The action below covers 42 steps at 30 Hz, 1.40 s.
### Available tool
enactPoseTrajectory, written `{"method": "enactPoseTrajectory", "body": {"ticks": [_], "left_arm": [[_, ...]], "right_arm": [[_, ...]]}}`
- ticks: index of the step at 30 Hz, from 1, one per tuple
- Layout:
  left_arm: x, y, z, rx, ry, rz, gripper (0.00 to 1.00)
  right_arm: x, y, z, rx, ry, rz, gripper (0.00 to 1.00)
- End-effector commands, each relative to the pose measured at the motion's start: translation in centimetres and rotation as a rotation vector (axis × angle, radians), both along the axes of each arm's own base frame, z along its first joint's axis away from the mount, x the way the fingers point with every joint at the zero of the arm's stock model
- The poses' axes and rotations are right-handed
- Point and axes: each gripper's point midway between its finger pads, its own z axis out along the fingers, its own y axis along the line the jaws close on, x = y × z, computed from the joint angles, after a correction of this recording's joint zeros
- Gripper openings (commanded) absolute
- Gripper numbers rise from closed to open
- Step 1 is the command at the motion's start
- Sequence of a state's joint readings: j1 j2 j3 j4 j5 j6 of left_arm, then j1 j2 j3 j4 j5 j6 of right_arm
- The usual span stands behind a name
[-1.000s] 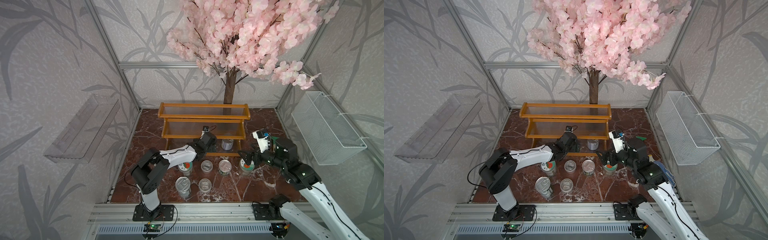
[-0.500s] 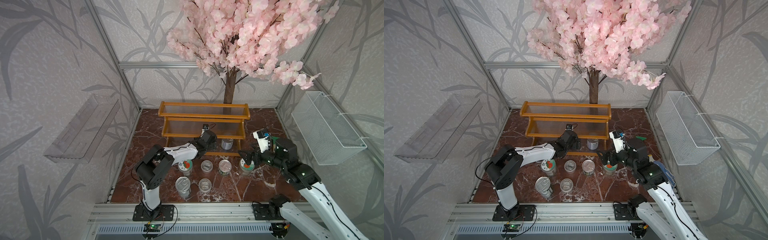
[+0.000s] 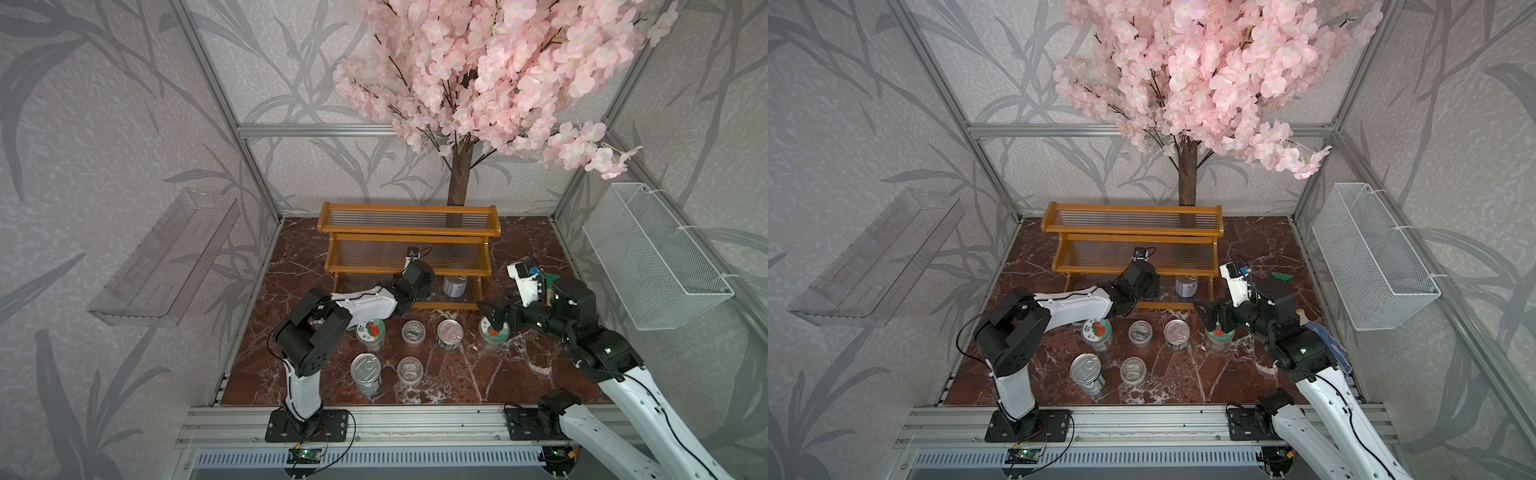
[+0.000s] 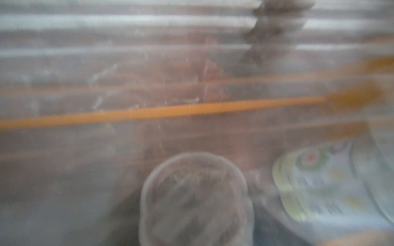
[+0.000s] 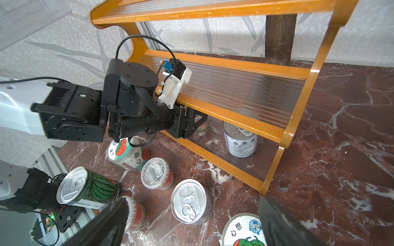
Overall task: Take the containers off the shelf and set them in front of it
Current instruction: 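Pick up a container from the shelf, then place the container at the center of the board.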
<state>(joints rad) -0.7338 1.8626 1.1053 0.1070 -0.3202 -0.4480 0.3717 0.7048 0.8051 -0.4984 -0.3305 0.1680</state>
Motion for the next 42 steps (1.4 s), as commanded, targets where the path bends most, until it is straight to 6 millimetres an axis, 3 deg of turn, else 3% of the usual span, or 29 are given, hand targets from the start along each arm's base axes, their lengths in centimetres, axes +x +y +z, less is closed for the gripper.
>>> {"method": "enactPoseTrajectory", "body": {"ticks": [1, 22, 28, 32, 35, 42], "left_arm": [[-0.3, 0.3, 0.3, 0.009, -0.013, -0.009, 0.7], [-5.9, -1.1, 3.4, 0.016, 0.009, -0.15, 0.68], [-8.3, -2.2, 5.3, 0.008, 0.012, -0.257, 0.68], [-11.3, -3.9, 8.0, 0.009, -0.012, -0.394, 0.69], [-14.6, -5.0, 9.6, 0.028, -0.023, -0.496, 0.69], [-23.0, -6.1, 10.4, 0.03, -0.021, -0.672, 0.69]], "right_arm": [[-0.1, -0.1, -0.1, 0.011, 0.001, -0.005, 0.99], [-0.1, 0.0, -0.3, 0.016, 0.005, -0.002, 0.99], [0.0, 0.0, -0.2, 0.016, 0.003, -0.003, 0.99], [-0.1, 0.0, -0.3, 0.011, 0.01, -0.001, 0.99], [-0.1, -0.1, -0.5, -0.004, 0.017, 0.0, 0.99], [0.2, -0.6, -0.9, -0.037, 0.026, -0.019, 0.99]]}}
